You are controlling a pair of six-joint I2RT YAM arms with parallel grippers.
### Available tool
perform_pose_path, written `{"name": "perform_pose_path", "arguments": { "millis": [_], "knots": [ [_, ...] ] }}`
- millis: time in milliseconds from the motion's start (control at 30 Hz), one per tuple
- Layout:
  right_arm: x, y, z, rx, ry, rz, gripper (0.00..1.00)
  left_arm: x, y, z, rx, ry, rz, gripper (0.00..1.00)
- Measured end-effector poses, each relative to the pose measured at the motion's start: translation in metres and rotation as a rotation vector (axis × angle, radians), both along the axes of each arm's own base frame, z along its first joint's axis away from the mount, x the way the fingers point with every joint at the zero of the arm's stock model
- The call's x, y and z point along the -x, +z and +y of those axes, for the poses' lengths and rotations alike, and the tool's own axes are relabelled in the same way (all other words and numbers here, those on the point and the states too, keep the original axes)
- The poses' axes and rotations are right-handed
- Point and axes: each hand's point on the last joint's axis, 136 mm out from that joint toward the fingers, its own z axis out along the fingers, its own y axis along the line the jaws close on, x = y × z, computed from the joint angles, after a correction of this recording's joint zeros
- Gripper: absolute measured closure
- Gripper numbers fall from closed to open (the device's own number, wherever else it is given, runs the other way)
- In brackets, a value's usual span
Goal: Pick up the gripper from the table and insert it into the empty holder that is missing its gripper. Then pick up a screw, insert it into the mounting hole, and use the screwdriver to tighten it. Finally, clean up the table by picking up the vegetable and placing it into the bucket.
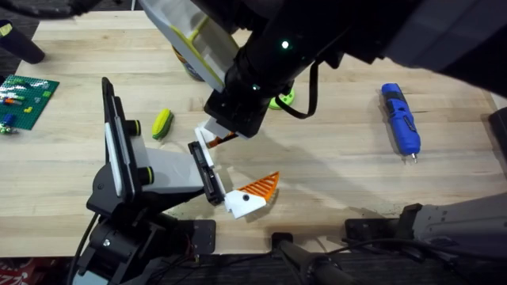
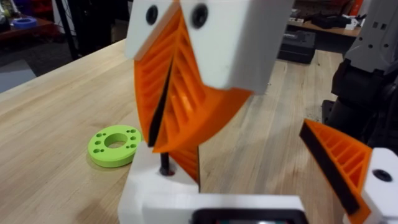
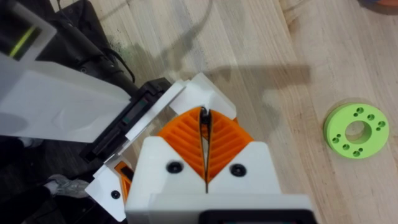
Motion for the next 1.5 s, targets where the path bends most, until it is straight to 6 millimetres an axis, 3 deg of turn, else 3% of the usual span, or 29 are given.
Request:
{"name": "perform_pose_path", "arguments": {
  "millis": [700, 1500],
  "knots": [
    [0.008, 0.000, 0.007, 0.012, 0.026, -0.037, 0.993, 0.000, 0.000, 0.000, 0.003, -0.001, 0.007, 0.016],
    [0.005, -0.005, -0.004, 0.062, 0.005, -0.048, 0.993, 0.000, 0.000, 0.000, 0.006, 0.000, 0.014, 0.016]
  ]
}}
